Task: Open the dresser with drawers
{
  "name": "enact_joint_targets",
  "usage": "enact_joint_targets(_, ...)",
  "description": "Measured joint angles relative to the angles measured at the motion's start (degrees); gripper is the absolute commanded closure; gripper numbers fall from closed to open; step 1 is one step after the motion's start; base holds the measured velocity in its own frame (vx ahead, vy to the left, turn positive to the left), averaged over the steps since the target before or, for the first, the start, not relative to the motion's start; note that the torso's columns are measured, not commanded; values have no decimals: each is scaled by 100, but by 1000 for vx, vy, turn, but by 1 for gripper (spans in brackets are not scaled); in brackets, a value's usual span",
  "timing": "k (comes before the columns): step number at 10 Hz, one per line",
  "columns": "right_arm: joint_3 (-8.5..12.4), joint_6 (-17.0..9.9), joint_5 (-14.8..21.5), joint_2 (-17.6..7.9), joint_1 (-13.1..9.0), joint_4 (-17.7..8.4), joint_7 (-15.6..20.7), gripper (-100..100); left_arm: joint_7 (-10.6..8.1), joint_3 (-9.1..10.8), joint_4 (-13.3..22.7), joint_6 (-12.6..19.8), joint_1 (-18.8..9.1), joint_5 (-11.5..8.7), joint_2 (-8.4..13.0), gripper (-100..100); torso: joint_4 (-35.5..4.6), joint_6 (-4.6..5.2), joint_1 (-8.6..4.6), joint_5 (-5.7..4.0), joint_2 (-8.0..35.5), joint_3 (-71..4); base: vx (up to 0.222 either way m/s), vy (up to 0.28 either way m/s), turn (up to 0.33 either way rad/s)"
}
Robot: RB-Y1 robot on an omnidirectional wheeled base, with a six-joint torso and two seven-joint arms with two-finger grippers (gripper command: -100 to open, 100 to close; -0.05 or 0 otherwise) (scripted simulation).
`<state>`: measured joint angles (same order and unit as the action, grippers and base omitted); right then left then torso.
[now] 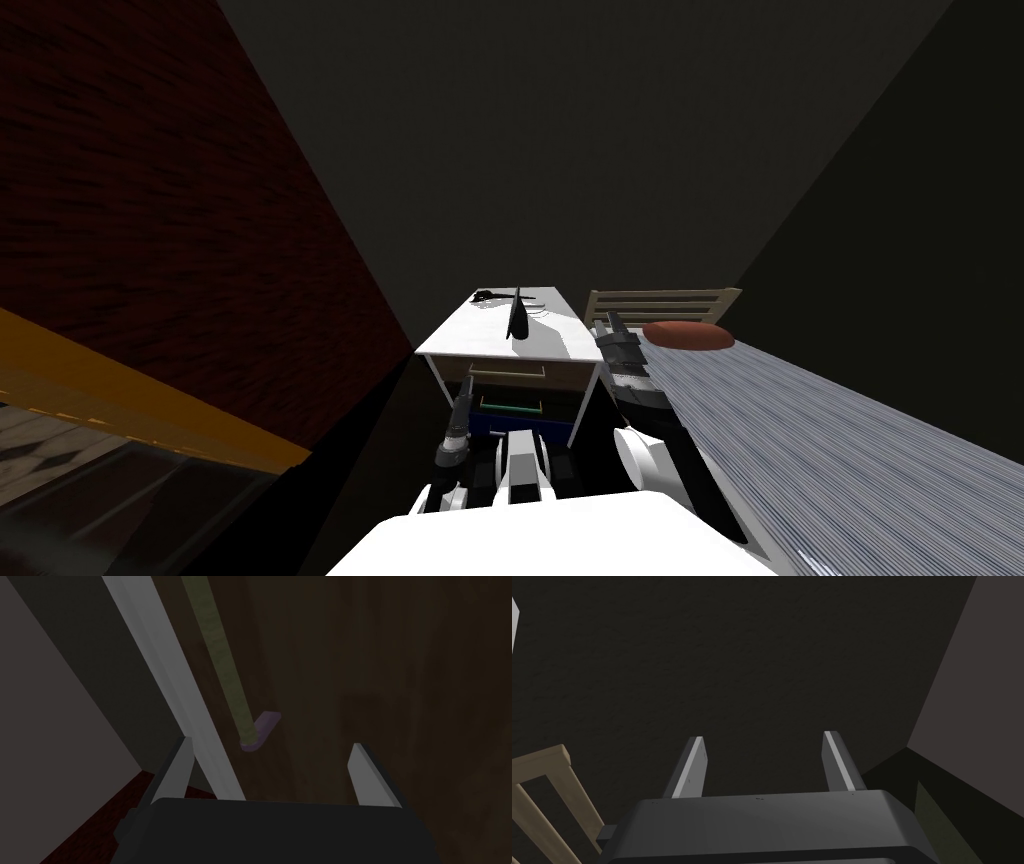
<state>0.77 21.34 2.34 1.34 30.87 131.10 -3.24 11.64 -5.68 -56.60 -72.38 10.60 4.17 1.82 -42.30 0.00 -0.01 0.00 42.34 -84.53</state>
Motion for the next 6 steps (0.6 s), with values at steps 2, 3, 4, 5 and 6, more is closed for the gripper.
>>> enact_joint_targets(2,0,0,0,0,0,0,0,0,-42,39,-65,221,-164,-20,31,-100,2,0,2,1,-8,-5,-20,-3,6)
enact_joint_targets(3,0,0,0,0,0,0,0,0,-48,41,-71,247,-173,-21,32,100,4,0,2,1,-12,-7,15,2,-15)
enact_joint_targets(4,0,0,0,0,1,0,0,0,-41,34,-36,179,-124,-19,31,100,5,0,2,1,-16,-10,18,10,4)
enact_joint_targets(5,0,0,0,0,0,0,0,0,-30,12,-29,67,-68,-9,18,100,18,8,13,8,-46,-20,20,8,-28)
enact_joint_targets(6,0,0,0,0,1,0,0,0,-5,2,61,-47,-7,-4,4,100,18,4,14,7,-52,-30,38,8,-25)
